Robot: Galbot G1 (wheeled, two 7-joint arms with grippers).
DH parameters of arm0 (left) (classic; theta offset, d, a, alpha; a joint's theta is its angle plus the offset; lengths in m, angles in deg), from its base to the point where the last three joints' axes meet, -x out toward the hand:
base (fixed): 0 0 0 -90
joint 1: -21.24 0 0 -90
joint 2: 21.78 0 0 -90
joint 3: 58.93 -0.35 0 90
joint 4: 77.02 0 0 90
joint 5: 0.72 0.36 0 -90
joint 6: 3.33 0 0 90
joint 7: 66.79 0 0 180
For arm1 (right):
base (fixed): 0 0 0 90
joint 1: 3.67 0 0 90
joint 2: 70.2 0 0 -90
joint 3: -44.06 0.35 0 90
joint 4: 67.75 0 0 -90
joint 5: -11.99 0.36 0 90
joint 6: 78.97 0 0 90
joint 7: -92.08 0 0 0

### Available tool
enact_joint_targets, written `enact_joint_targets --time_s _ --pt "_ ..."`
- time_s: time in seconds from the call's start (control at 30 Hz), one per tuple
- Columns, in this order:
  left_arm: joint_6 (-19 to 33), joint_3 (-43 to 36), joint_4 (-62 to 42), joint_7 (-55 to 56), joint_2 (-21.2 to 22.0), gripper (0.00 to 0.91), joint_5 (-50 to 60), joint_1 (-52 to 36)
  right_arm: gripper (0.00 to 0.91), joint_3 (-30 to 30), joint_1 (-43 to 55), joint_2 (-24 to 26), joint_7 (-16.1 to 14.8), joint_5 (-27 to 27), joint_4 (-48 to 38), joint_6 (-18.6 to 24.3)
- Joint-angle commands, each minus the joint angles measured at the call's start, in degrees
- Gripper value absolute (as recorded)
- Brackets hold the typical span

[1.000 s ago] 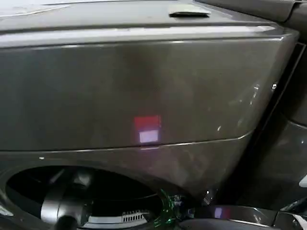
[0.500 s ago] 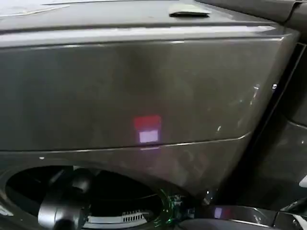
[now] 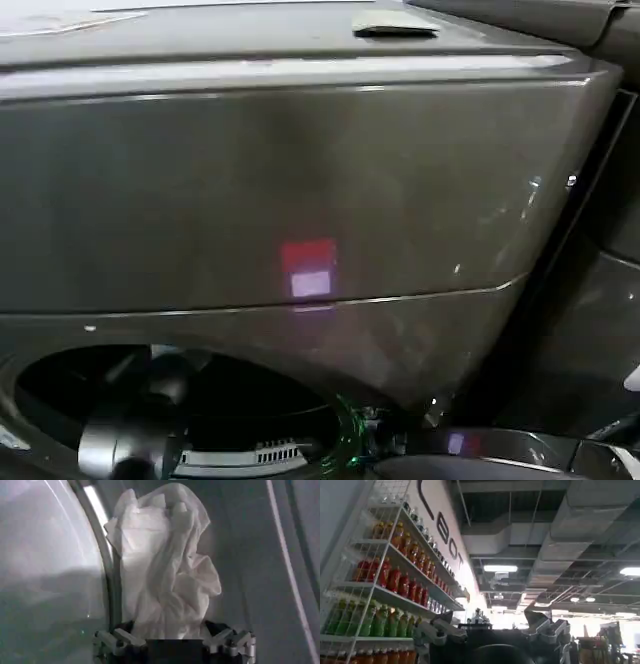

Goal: Grasp the clothes from the dryer.

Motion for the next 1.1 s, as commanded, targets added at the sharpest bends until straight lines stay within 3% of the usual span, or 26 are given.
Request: enact_joint_targets --time_s 0.03,0.73,0.8,0.87,0.93,1.03,1.1 --pt "-0.21 0.98 -0.73 -1.59 -0.13 0.148 -1.90 0.14 0.907 -0.40 0.08 -0.08 0.06 -0.12 -0.25 0.21" --pt "1.00 1.14 -1.27 -1.70 -0.02 0.125 -3.34 -0.81 0.907 -0.67 0.06 -0.10 -0.02 -0.18 -0.61 0.46" --pt "1.03 1.23 -1.06 -1.97 -0.08 0.091 -3.59 -0.79 0.907 -0.75 0.07 -0.13 -0.18 -0.03 -0.47 0.30" --pt "1.02 1.34 -0.71 -2.33 -0.23 0.000 -5.02 -0.66 0.907 -0.93 0.00 -0.19 -0.67 0.39 -0.07 -0.04" --pt "0.85 1.34 0.42 -2.54 -0.40 0.000 -6.62 -0.25 0.907 -1.10 -0.06 -0.26 -0.99 1.46 0.59 -0.59" --pt "-0.39 4.35 3.58 -0.46 0.26 0.000 -9.83 1.33 0.907 -1.27 0.09 -0.61 -0.98 2.67 2.12 -2.77" --pt "-4.09 4.34 7.07 2.38 0.43 0.000 -14.55 3.08 0.907 -1.39 0.06 -0.78 -0.95 3.19 3.15 -3.41"
